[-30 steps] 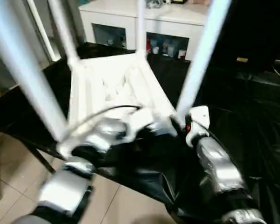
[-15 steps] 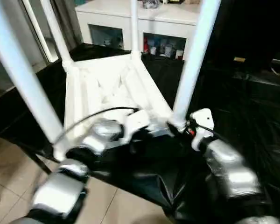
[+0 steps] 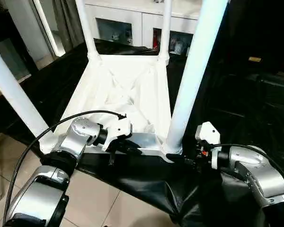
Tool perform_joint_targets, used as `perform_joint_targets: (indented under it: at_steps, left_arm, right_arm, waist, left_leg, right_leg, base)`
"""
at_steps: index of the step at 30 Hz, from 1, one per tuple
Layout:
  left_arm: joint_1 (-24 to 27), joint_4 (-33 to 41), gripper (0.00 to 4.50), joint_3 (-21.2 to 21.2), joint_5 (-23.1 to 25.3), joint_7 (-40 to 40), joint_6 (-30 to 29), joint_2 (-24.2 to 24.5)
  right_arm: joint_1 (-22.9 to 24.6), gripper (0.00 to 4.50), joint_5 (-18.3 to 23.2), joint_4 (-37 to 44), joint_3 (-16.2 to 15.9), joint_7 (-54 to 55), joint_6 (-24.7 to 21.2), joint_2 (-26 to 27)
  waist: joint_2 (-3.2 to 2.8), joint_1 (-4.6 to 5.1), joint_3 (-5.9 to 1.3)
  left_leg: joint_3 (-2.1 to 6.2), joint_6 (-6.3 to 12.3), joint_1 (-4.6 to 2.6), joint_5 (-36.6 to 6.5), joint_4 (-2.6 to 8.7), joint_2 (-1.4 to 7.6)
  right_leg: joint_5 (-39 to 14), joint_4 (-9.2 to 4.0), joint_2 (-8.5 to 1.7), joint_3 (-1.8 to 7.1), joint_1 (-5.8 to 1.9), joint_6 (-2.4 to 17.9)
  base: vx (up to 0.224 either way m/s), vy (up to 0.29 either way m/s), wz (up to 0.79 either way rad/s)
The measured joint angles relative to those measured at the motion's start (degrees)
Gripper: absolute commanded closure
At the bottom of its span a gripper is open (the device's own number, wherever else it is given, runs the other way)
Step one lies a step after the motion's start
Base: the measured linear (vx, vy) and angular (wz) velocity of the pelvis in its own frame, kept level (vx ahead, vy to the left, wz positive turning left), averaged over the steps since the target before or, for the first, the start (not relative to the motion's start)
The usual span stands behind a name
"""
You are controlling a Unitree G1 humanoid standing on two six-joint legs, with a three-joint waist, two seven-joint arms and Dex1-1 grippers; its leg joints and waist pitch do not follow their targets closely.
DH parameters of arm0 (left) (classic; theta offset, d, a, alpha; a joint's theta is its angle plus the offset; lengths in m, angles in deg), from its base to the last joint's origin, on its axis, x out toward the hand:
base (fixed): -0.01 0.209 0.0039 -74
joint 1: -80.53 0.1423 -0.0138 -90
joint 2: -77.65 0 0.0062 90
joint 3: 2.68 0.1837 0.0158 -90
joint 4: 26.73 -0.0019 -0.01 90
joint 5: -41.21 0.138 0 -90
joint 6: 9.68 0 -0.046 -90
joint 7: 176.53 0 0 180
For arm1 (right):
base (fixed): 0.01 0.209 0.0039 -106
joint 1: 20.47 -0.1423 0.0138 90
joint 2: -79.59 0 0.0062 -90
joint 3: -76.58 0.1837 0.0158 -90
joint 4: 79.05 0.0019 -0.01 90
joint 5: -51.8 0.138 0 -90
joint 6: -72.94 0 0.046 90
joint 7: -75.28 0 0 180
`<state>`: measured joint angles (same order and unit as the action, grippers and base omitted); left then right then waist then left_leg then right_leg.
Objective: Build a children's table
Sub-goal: Rotate leg to tighten
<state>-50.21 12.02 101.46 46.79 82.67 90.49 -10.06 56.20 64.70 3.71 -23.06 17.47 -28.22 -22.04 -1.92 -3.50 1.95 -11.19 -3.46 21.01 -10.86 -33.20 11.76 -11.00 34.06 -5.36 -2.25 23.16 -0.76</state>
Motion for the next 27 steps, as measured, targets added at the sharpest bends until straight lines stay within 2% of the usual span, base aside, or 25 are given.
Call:
perform_joint_targets:
  at_steps: [3,11,20,25,27]
  left_arm:
    - [0.24,0.44,4.5,0.01,0.0,0.27,-0.47,0.01]
    - [0.23,0.74,4.5,0.01,0.0,0.65,-1.28,-0.15]
    - [0.6,1.05,4.5,-0.09,0.0,0.52,-1.5,0.08]
    - [0.84,0.55,4.5,-0.6,0.41,-3.68,-1.24,-0.2]
    - [0.11,-1.06,4.5,-0.66,1.72,-9.88,-0.81,-2.19]
  right_arm:
    - [-0.12,1.05,0.14,-0.15,0.27,0.05,-0.67,0.29]
    - [-0.2,1.8,0.92,-0.16,0.83,0.13,-2.03,0.94]
    - [0.19,1.98,0.94,-0.16,0.97,0.89,-2.39,2.1]
    - [0.3,1.99,-0.21,-2.96,2.12,7.7,-0.38,6.54]
    - [-0.45,1.99,-1.69,-5.29,3.52,14.46,0.32,9.36]
  waist:
    - [0.03,0.01,0.02]
    - [0.0,0.0,0.0]
    - [0.0,0.05,0.0]
    - [0.06,0.95,0.02]
    - [0.02,1.46,-0.02]
  left_leg:
    - [-0.05,-0.31,-0.03,-0.16,-0.07,0.05]
    - [-0.08,-0.14,0.0,-0.07,-0.19,0.06]
    - [-0.08,-0.15,-0.02,-0.08,-0.26,0.07]
    - [-0.03,-0.36,-0.05,-0.17,-0.35,0.08]
    - [0.04,-0.4,-0.21,-0.16,-0.36,0.05]
  right_leg:
    - [0.01,0.07,-0.02,0.03,-0.01,0.0]
    - [0.01,0.12,-0.02,0.02,-0.02,0.0]
    - [0.01,0.18,-0.02,0.03,-0.03,0.01]
    - [0.04,0.35,-0.02,0.12,-0.16,0.05]
    - [0.08,0.32,-0.04,0.17,-0.33,0.09]
  base:
    - [0.0,0.0,0.0]
    - [0.0,0.0,0.0]
    - [0.0,0.0,0.0]
    - [0.0,0.0,0.0]
    - [0.0,0.0,0.0]
